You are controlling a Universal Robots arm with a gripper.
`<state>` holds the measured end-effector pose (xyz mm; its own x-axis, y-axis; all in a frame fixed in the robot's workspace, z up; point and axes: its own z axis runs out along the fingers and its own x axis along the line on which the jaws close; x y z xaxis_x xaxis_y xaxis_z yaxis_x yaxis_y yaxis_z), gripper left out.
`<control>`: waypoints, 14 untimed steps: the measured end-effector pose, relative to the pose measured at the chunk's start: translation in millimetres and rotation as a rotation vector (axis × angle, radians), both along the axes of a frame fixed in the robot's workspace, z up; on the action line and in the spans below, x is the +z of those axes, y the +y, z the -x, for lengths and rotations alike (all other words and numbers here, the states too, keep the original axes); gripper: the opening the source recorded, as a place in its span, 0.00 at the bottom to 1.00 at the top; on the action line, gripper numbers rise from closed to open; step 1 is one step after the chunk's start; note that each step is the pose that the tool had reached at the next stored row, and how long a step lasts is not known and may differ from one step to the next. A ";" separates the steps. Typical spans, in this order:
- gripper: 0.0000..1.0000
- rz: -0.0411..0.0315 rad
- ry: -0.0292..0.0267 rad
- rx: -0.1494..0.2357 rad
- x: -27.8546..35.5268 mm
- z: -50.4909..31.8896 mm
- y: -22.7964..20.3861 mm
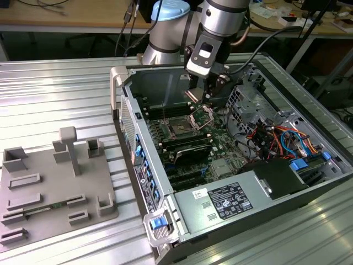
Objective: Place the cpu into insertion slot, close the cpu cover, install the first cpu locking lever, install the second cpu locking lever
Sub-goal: 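Place the cpu into insertion slot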
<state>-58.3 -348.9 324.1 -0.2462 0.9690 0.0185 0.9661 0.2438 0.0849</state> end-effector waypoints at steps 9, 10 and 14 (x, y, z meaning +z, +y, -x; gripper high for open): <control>0.55 0.0002 0.0001 -0.086 -0.7 0.0 0.0; 0.55 0.0002 0.0001 -0.086 -0.7 0.0 0.0; 0.55 0.0002 0.0000 -0.086 -0.7 0.0 0.0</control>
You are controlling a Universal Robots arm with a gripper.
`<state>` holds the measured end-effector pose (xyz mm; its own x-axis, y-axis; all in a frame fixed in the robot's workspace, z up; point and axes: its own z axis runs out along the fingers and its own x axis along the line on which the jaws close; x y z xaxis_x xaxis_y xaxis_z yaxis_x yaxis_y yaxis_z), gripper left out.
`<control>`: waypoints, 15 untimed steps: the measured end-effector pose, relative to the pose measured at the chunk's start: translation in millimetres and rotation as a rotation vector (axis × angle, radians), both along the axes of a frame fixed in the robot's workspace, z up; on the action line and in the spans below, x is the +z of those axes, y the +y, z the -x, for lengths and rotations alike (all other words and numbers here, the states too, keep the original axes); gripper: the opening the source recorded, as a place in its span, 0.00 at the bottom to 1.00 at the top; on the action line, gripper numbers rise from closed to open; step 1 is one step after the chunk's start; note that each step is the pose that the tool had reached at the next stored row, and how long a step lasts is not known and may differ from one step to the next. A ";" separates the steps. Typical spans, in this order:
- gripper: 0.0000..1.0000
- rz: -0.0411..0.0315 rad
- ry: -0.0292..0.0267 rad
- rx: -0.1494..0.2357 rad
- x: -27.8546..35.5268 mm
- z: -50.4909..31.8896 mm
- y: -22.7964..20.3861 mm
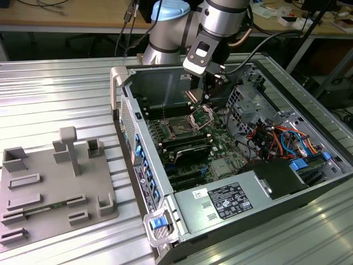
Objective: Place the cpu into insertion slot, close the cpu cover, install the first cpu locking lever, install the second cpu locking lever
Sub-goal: 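Place the cpu into insertion slot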
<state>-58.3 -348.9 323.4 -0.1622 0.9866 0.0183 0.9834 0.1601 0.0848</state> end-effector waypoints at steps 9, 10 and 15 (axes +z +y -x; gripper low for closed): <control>0.55 0.0002 0.0000 -0.054 -0.2 0.0 0.0; 0.55 0.0002 0.0000 -0.054 -0.2 0.0 0.0; 0.55 0.0001 0.0000 -0.055 -0.2 0.0 0.0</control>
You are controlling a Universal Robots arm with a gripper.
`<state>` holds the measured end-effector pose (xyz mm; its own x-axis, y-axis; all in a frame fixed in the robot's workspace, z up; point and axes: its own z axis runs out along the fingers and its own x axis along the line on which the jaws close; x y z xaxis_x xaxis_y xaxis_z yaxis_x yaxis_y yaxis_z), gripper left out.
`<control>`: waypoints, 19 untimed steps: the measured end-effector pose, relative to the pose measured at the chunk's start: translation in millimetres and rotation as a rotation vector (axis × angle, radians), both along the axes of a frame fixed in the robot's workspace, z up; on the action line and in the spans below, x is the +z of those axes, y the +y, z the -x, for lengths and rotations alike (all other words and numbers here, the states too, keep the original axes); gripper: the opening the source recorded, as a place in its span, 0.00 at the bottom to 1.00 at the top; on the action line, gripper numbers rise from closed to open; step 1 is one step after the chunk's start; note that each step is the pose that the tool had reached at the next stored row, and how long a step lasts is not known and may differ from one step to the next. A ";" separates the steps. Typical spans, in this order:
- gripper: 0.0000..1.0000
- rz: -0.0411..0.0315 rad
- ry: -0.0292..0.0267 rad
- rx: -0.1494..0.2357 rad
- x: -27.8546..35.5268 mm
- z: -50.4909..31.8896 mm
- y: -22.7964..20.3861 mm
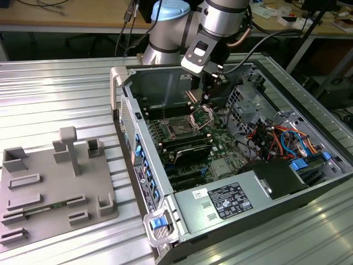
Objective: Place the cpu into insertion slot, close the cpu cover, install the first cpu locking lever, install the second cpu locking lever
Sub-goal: 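Place the cpu into insertion slot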
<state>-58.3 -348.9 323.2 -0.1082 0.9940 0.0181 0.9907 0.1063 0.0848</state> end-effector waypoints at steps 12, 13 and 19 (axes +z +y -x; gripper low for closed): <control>0.55 0.0029 0.0630 -0.009 -2.3 -1.5 0.3; 0.55 0.0027 0.0662 -0.010 -3.8 -1.5 0.5; 0.55 0.0027 0.0786 -0.011 -20.7 -1.5 2.9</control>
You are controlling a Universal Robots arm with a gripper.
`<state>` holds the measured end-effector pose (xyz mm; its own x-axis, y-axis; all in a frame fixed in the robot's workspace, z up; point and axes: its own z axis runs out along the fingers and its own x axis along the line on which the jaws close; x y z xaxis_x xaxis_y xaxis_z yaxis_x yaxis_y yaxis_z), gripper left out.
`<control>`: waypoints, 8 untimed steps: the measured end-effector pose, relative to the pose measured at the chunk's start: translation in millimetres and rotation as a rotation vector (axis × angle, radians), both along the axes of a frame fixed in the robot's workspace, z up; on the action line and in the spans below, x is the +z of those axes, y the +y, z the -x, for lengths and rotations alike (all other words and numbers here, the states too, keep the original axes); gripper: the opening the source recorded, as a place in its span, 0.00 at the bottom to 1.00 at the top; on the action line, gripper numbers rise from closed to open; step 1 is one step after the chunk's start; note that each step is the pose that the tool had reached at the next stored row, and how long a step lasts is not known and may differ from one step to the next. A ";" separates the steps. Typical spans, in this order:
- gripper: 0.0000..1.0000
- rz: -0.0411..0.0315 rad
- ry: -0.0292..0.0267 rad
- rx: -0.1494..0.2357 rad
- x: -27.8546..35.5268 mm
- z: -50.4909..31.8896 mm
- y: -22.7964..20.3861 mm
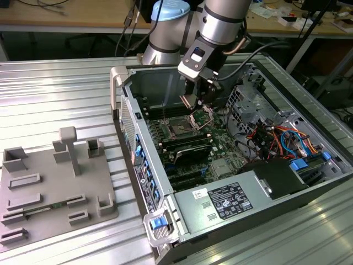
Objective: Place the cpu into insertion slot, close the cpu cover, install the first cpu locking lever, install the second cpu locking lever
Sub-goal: 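Place the cpu into insertion slot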
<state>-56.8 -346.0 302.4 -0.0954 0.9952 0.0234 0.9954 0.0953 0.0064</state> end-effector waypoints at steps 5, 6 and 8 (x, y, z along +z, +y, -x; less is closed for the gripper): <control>0.55 0.0001 0.0066 0.000 -14.3 0.0 1.3; 0.55 0.0000 0.0089 0.000 -17.6 0.1 1.6; 0.55 0.0000 0.0121 0.000 -21.1 0.1 1.9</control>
